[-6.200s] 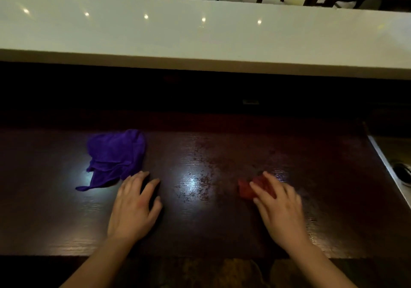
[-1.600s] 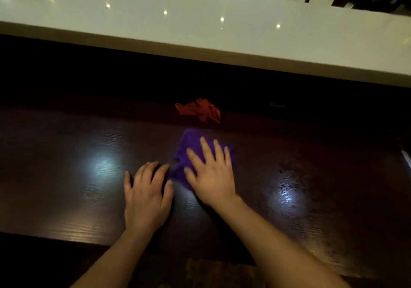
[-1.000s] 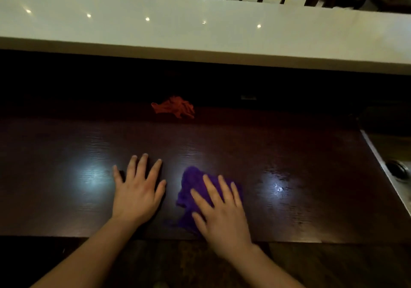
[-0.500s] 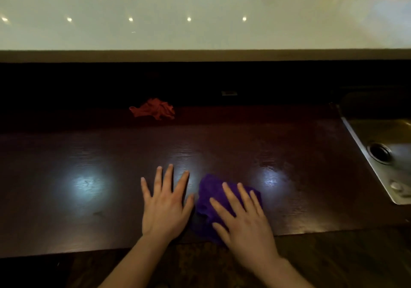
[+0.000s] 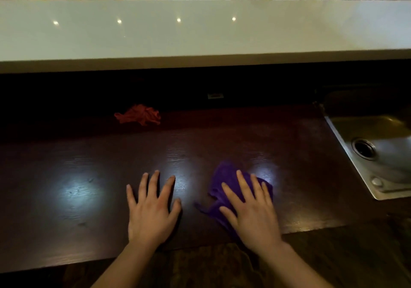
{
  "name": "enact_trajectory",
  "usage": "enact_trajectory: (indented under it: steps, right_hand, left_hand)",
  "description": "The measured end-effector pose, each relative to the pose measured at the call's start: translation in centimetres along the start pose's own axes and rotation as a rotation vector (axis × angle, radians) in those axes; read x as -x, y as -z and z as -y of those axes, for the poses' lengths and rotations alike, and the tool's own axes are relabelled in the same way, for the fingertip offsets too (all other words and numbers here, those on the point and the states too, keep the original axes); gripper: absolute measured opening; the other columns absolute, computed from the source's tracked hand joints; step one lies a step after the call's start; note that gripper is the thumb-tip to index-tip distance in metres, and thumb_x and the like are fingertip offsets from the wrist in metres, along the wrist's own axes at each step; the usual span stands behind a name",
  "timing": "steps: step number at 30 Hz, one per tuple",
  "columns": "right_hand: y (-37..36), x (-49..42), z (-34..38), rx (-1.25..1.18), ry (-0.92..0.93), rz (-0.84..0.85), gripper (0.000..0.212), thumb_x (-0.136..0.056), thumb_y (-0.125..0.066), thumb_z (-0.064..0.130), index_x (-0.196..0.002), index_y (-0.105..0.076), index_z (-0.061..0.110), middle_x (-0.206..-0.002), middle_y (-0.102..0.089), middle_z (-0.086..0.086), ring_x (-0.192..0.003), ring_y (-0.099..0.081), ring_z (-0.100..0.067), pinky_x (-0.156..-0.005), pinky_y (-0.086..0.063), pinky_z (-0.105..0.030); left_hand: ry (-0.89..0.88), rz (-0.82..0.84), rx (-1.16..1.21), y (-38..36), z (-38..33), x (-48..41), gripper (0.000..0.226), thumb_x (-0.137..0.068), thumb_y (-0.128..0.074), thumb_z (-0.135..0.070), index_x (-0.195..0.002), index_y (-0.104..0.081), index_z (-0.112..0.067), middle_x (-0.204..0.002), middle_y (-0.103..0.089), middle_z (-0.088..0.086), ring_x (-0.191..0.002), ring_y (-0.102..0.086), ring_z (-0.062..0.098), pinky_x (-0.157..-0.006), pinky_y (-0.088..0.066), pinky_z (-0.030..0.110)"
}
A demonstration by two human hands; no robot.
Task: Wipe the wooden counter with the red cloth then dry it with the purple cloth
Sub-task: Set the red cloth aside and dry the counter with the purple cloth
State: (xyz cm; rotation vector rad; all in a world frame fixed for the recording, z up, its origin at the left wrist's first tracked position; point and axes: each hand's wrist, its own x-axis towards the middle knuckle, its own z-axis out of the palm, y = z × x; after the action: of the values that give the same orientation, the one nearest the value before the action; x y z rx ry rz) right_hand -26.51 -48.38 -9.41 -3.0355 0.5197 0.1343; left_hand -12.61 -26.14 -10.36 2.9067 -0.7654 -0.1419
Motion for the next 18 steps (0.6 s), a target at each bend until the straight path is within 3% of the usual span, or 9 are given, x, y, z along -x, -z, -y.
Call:
enact_trajectory:
  steps: [2, 4, 7, 10, 12, 16, 18]
  right_hand:
    - [0.2, 1.1, -4.4, 0.025, -0.015, 0.013, 0.062, -0.094, -0.022, 0.068, -0.146, -0.039, 0.039, -0.161, -0.027, -0.007, -0.143, -0.032, -0.038, -0.115, -0.029, -0.053]
    - [0.9, 1.3, -9.9, 0.041, -0.218, 0.017, 0.069, -0.092, -0.018, 0.069, -0.146, -0.043, 0.034, -0.159, -0.031, -0.012, -0.142, -0.034, -0.040, -0.114, -0.031, -0.054]
    - [1.9, -1.7, -14.7, 0.007, -0.506, 0.066, 0.076, -0.090, -0.010, 0.074, -0.152, -0.030, 0.035, -0.163, -0.019, -0.014, -0.146, -0.020, -0.044, -0.117, -0.020, -0.057]
    - [2.4, -6.0, -13.6, -0.114, -0.669, 0.038, 0.076, -0.087, -0.014, 0.077, -0.153, -0.022, 0.039, -0.165, -0.010, -0.009, -0.147, -0.009, -0.045, -0.118, -0.010, -0.061]
    - [1.4, -6.3, -11.3, -0.058, -0.554, -0.002, 0.069, -0.090, -0.022, 0.074, -0.151, -0.025, 0.042, -0.165, -0.012, -0.009, -0.147, -0.012, -0.045, -0.118, -0.010, -0.061]
    - [-1.1, 0.6, -8.8, 0.008, 0.002, -0.019, 0.062, -0.093, -0.027, 0.073, -0.150, -0.024, 0.048, -0.166, -0.012, -0.002, -0.148, -0.019, -0.039, -0.119, -0.015, -0.056]
    - [-0.8, 1.1, -12.7, 0.022, 0.025, 0.001, 0.065, -0.093, -0.022, 0.075, -0.151, -0.024, 0.046, -0.165, -0.011, -0.001, -0.148, -0.021, -0.036, -0.119, -0.020, -0.053]
  left_hand:
    - [0.025, 0.007, 0.012, 0.1, -0.1, 0.0, 0.063, -0.088, -0.029, -0.061, -0.146, -0.036, -0.037, -0.159, -0.029, 0.008, -0.150, -0.008, 0.029, -0.115, -0.004, 0.065]
    - [0.078, -0.005, 0.043, 0.3, -1.1, -0.7, 0.063, -0.086, -0.028, -0.063, -0.140, -0.042, -0.035, -0.156, -0.032, 0.011, -0.148, -0.011, 0.032, -0.113, -0.005, 0.069]
    - [0.112, -0.014, 0.086, 0.3, -4.2, -2.0, 0.059, -0.087, -0.030, -0.062, -0.138, -0.041, -0.036, -0.155, -0.028, 0.014, -0.148, -0.007, 0.033, -0.111, -0.004, 0.072]
    - [0.050, -0.007, 0.037, -0.6, -6.0, -2.2, 0.061, -0.089, -0.027, -0.063, -0.147, -0.027, -0.042, -0.161, -0.017, 0.011, -0.149, 0.001, 0.031, -0.112, 0.003, 0.070]
    - [0.052, -0.017, 0.022, -1.0, -5.9, -2.3, 0.062, -0.089, -0.025, -0.064, -0.148, -0.026, -0.042, -0.161, -0.019, 0.011, -0.149, -0.002, 0.031, -0.113, 0.001, 0.070]
    - [0.050, -0.034, 0.029, -0.9, -6.0, -2.0, 0.060, -0.090, -0.025, -0.063, -0.145, -0.034, -0.042, -0.159, -0.025, 0.012, -0.150, -0.007, 0.030, -0.113, -0.003, 0.069]
    - [0.058, -0.023, 0.026, -0.7, -6.1, -2.1, 0.060, -0.090, -0.026, -0.062, -0.145, -0.036, -0.041, -0.159, -0.027, 0.012, -0.149, -0.008, 0.030, -0.113, -0.004, 0.069]
